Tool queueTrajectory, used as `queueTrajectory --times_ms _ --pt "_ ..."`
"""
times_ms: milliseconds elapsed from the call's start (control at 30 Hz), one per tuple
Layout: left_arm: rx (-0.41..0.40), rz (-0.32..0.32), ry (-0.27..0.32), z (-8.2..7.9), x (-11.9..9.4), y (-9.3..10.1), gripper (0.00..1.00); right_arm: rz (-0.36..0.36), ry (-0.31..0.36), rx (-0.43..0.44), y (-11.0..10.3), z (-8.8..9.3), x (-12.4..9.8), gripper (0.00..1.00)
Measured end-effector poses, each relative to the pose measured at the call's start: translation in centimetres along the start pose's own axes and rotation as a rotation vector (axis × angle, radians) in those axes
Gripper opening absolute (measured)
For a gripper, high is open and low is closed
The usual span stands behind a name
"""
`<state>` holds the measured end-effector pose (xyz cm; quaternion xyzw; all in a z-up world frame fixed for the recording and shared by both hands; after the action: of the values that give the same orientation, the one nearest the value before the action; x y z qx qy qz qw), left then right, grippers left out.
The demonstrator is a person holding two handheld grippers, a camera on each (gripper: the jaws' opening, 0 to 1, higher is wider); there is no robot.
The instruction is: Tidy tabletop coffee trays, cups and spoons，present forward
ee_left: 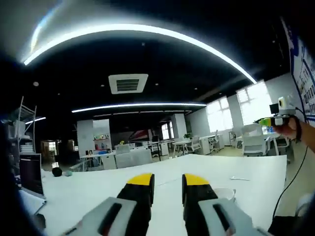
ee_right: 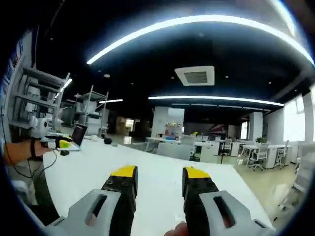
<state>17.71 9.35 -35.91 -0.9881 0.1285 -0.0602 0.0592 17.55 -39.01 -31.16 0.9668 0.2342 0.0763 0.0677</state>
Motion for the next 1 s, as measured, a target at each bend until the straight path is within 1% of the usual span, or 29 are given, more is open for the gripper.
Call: queueTrajectory --times_ms 33,67,100,167,267,300,367,433,500,533,667,700,733,767,833,933,967,1000 --pt "-0.004 -0.019 0.017 0.1 -0.6 -0.5 0.24 0.002 0.005 0.004 0.2 0.2 -0.3 0.36" --pt "-0.006 -0.031 0.025 0.2 -1.1 -1.0 0.24 0.023 0.021 0.020 0.5 0.3 -1.0 0.37" --pt "-0.007 -0.039 0.027 0.4 -1.6 -1.4 0.24 0.047 0.045 0.018 0.8 0.5 -1.6 0.37" --pt "-0.009 -0.054 0.037 0.8 -2.5 -2.1 0.24 0.056 0.045 0.028 1.3 1.3 -2.7 0.37" --pt "0.003 -0.077 0.033 2.3 -3.4 -3.3 0.24 0.075 0.028 0.062 2.0 2.9 -3.5 0.37" --pt "0.010 -0.082 0.021 2.8 -3.5 -3.7 0.25 0.081 0.021 0.070 2.2 3.2 -3.6 0.38" --pt "-0.004 -0.108 -0.001 3.8 -3.9 -4.6 0.26 0.090 0.005 0.065 2.4 4.0 -4.0 0.39" --pt "-0.012 -0.118 -0.001 4.6 -4.2 -5.1 0.26 0.096 0.000 0.051 2.6 4.7 -4.3 0.39" --pt "-0.028 -0.125 -0.013 5.7 -4.5 -5.5 0.26 0.096 0.004 0.061 3.0 5.8 -4.7 0.39" --pt "-0.042 -0.126 -0.017 6.3 -4.6 -5.6 0.26 0.100 0.004 0.067 3.1 6.4 -4.8 0.39" --pt "-0.050 -0.114 -0.042 8.5 -4.8 -5.5 0.29 0.113 -0.006 0.068 3.2 8.7 -5.3 0.40" --pt "-0.080 -0.102 -0.051 9.1 -4.9 -5.4 0.29 0.101 -0.011 0.092 3.0 9.3 -5.4 0.40" --pt "-0.076 -0.104 -0.053 9.3 -4.9 -5.4 0.29 0.092 -0.009 0.134 2.7 9.8 -5.5 0.40" --pt "-0.074 -0.105 -0.059 9.6 -4.9 -5.3 0.30 0.094 -0.015 0.153 2.6 10.4 -5.6 0.40" --pt "-0.074 -0.110 -0.063 9.9 -5.0 -5.0 0.29 0.102 -0.021 0.147 2.5 11.3 -5.6 0.39" --pt "-0.097 -0.106 -0.057 10.0 -4.9 -4.6 0.29 0.115 -0.058 0.169 2.4 13.1 -5.4 0.40" --pt "-0.105 -0.105 -0.058 9.9 -4.9 -4.5 0.29 0.119 -0.070 0.179 2.3 13.4 -5.4 0.40" --pt "-0.105 -0.101 -0.061 9.9 -4.8 -4.3 0.29 0.118 -0.067 0.177 2.3 13.6 -5.2 0.39"
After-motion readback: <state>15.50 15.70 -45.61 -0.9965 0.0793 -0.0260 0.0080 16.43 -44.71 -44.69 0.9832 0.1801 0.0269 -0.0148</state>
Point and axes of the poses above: the point that each gripper's makers call its tool centre point, and the gripper's own axes: x roughly forward along the fingers, y roughly to its right, z roughly out of its underside, the point moved 8 cm from there along -x, roughly backward along the fingers, and after that the axes turned 4 degrees about -z, right-handed, at the moved point
